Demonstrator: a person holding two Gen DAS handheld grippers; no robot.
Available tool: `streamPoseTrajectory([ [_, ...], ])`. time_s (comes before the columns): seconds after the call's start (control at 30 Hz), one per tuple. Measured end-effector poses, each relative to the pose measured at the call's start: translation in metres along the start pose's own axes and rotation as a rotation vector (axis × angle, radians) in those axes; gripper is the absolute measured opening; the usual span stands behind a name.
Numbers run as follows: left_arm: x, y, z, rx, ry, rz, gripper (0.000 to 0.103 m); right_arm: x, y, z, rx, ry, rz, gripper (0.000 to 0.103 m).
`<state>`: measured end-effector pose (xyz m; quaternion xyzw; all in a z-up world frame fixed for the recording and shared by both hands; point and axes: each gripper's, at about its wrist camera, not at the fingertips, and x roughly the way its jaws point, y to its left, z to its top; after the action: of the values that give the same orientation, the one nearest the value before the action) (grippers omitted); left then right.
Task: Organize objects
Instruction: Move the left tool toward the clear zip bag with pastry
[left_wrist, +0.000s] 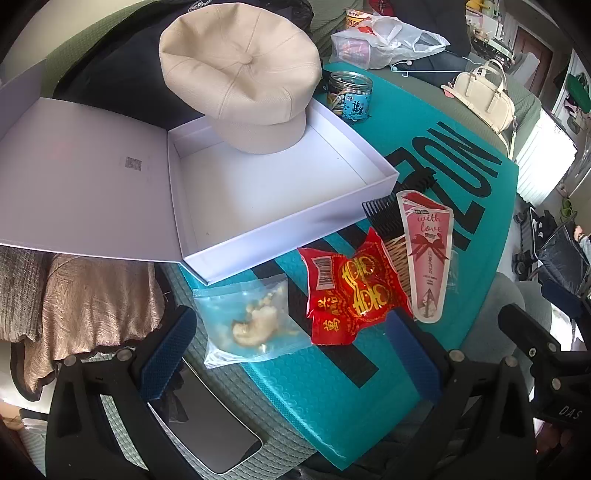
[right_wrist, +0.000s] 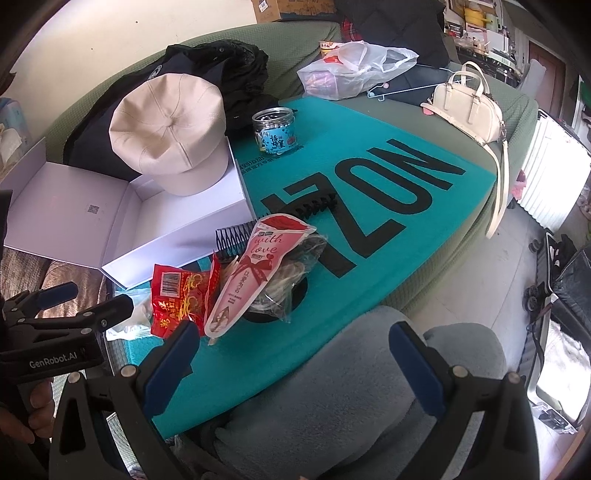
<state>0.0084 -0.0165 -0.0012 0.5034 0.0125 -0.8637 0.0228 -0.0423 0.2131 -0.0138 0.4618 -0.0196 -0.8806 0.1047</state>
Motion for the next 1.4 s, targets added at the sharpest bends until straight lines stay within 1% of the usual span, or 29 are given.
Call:
streamPoseTrajectory([
  [0.93,-0.006,0.000,-0.005,-0.014,-0.001,0.002,0.102,-0.005,0.001,-0.001,-0.006,-0.012,0.011,0.102],
  [1.3,0.001,0.006,-0.013,-0.054,0.005,-0.031,0.102,-0.005,0.002,-0.005,-0.052,-0.027,0.010,0.102],
  [1.4,0.007,0.006,-0.018,-0.062,0.019,-0.043,0.102,-0.002,0.001,-0.007,-0.059,-0.024,0.017,0.102],
])
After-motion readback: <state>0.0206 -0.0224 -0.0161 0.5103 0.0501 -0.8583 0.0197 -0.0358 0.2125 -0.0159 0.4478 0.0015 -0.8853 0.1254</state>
